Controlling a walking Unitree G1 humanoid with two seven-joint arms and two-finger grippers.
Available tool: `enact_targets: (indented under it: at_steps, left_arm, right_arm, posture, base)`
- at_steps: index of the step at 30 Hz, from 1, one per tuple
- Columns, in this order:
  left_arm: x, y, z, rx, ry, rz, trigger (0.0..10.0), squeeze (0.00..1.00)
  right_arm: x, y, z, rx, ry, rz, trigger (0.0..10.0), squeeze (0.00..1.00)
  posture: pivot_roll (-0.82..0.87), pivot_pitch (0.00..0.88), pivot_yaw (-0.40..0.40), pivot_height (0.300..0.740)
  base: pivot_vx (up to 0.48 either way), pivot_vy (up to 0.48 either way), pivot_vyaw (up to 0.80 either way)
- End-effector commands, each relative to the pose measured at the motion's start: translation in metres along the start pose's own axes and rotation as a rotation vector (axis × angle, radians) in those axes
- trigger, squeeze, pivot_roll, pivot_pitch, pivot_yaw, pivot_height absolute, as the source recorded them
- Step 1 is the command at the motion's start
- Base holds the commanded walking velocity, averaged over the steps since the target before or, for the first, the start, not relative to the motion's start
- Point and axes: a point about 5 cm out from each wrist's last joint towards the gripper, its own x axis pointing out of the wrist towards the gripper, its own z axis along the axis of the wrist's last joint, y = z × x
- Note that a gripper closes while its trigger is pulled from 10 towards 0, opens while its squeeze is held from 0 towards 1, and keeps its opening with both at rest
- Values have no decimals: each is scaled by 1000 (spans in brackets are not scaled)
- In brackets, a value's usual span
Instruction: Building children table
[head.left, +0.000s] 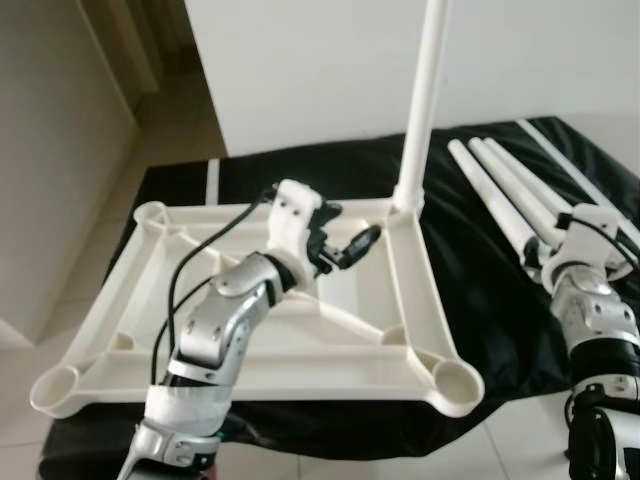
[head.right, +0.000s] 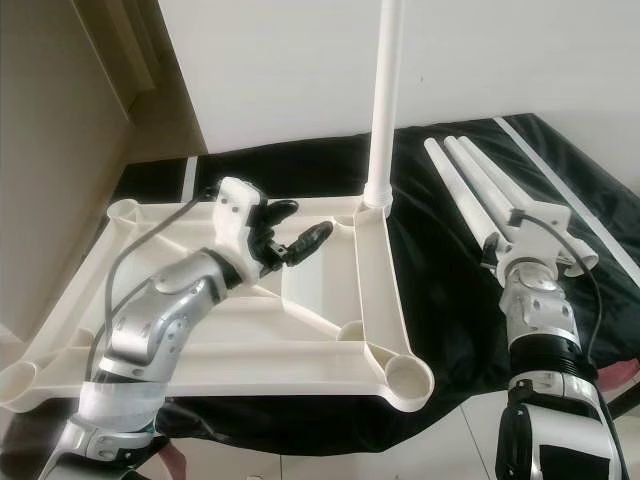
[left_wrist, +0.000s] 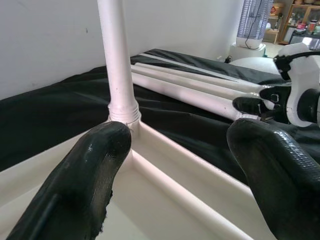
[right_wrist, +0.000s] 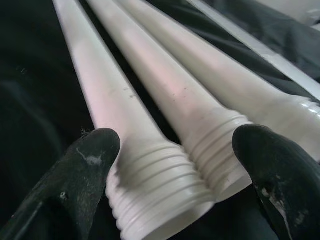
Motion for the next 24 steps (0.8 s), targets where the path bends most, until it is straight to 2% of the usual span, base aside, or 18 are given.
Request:
enact_targets:
  at_steps: [1,6,18,19,20,21,22,23,24]
  left_arm:
    - [-2,-1,1,3,1,-12,10000,0]
    - [-2,1,2,2,6,4,10000,0]
    - [-1,-1,1,-6,9,-2,10000,0]
    - [0,-1,1,-7,9,-3,10000,0]
    - [0,-1,1,-8,9,-3,10000,0]
    - [0,-1,1,-7,8,-3,10000,0]
    - [0,-1,1,-7,8,-3,10000,0]
    - [1,-2,1,-8,7,-5,10000,0]
    - [1,-2,1,-8,7,-5,10000,0]
  right_arm:
    - [0,6,-13,-29,75,41,10000,0]
    - [1,15,-15,-57,112,113,10000,0]
    - [0,20,-20,-61,176,186,10000,0]
    - [-1,20,-21,-56,172,188,7059,0]
    - [-1,21,-21,-54,169,188,7059,0]
    - [-2,22,-22,-55,168,202,2863,0]
    - [-2,22,-22,-55,168,202,2863,0]
    - [-6,25,-24,-33,175,226,0,0]
    - [-7,26,-25,-39,171,239,0,0]
  posture:
    - [-45,5,90,740]
    - [-39,0,89,740]
    - [-52,0,86,740]
    - [-55,0,86,740]
    - [-55,0,86,740]
    - [-56,0,86,740]
    - [-56,0,86,740]
    - [-57,0,84,740]
    - [-59,0,81,740]
  base:
    - [0,0,0]
    - [0,0,0]
    - [0,0,0]
    - [0,0,0]
    - [0,0,0]
    - [0,0,0]
    - [0,0,0]
    - [0,0,0]
    - [0,0,0]
